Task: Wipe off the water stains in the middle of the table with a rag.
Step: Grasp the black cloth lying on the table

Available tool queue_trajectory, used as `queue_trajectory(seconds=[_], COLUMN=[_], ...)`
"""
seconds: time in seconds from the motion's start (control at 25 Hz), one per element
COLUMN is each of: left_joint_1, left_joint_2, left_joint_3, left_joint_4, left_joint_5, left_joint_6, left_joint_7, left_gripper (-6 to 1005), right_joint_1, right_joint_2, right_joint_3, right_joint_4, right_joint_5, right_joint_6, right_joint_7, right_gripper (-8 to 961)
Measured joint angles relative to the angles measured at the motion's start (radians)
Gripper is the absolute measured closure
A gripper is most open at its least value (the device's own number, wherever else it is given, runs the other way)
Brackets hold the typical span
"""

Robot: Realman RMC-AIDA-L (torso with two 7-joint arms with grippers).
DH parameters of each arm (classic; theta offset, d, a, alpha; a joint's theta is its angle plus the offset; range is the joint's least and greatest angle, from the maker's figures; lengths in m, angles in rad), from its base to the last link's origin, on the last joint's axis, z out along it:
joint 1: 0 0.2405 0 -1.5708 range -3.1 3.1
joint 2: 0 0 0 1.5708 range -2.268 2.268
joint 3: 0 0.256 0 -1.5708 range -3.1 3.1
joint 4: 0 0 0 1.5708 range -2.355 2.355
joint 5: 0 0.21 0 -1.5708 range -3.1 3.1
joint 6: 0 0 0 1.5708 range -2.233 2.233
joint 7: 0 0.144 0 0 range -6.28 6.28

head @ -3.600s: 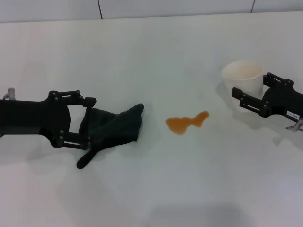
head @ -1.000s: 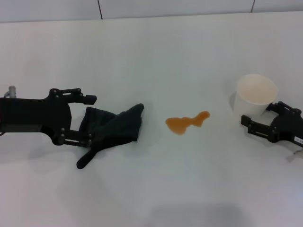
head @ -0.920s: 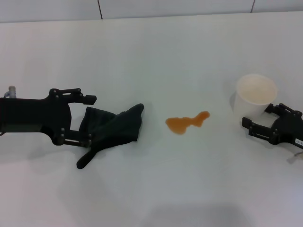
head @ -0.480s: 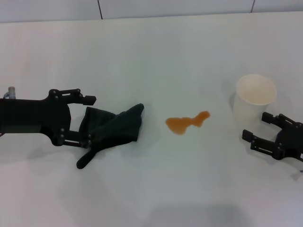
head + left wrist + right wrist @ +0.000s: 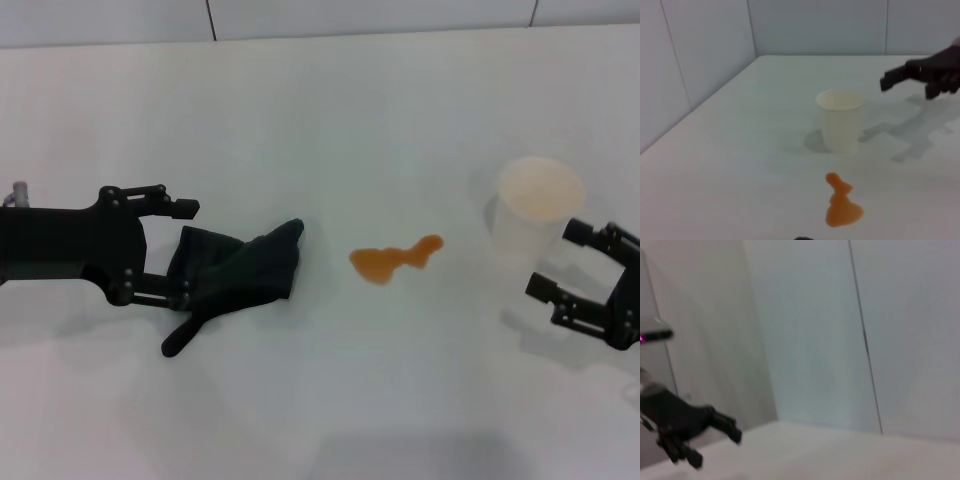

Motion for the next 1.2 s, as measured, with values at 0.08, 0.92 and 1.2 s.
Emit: queue_trajectory(seconds=[0.08,0.92,1.2], left_joint_1=[0.0,-0.002,0.0], left_joint_2=[0.0,-0.003,-0.005], left_joint_3=[0.0,-0.009,-0.009], left_joint_4=[0.0,0.0,0.0], left_joint_5=[0.0,0.0,0.0], left_joint_6=[0.0,-0.032,-0.027], left_joint_7=[0.0,-0.007,-0.01], left_gripper=[110,109,109], right_joint_1=[-0.014,0.096,0.136], right_joint_2=[0.001,0.008,0.009], right_joint_3=[0.004,0.072,0.072], right_joint_4=[-0.066,-0.756,-0.873], right_joint_5=[-0.011,-0.665,-0.818], right_joint_6=[-0.009,0.074,0.01], right_joint_7=[0.032,0.708,0.863], right_gripper=[81,81,82])
